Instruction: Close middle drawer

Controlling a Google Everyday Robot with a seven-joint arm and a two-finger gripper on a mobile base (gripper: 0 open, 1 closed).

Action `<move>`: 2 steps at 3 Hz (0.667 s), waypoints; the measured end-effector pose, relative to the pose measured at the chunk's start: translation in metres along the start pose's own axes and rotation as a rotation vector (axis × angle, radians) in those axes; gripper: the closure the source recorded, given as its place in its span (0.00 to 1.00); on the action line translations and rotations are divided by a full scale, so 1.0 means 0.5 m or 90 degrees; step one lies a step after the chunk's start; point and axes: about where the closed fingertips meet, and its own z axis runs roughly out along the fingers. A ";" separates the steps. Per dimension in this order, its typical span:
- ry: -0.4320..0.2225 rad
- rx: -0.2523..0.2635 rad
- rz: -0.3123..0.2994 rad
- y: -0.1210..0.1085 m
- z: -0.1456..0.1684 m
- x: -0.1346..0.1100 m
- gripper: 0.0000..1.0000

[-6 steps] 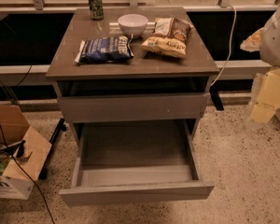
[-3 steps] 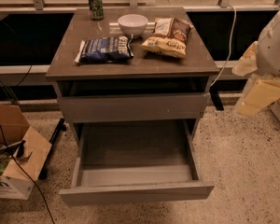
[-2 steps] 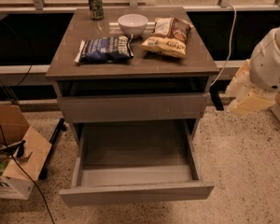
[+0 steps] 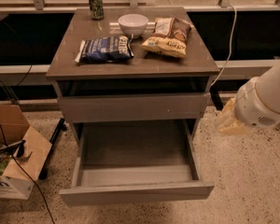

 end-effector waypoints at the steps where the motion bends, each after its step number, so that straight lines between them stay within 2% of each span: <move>1: -0.002 0.005 -0.001 -0.004 0.007 0.000 1.00; 2: -0.006 -0.013 0.009 0.009 0.035 -0.006 1.00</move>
Offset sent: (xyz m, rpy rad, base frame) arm 0.0034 0.0092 -0.0212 0.0148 0.0428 -0.0239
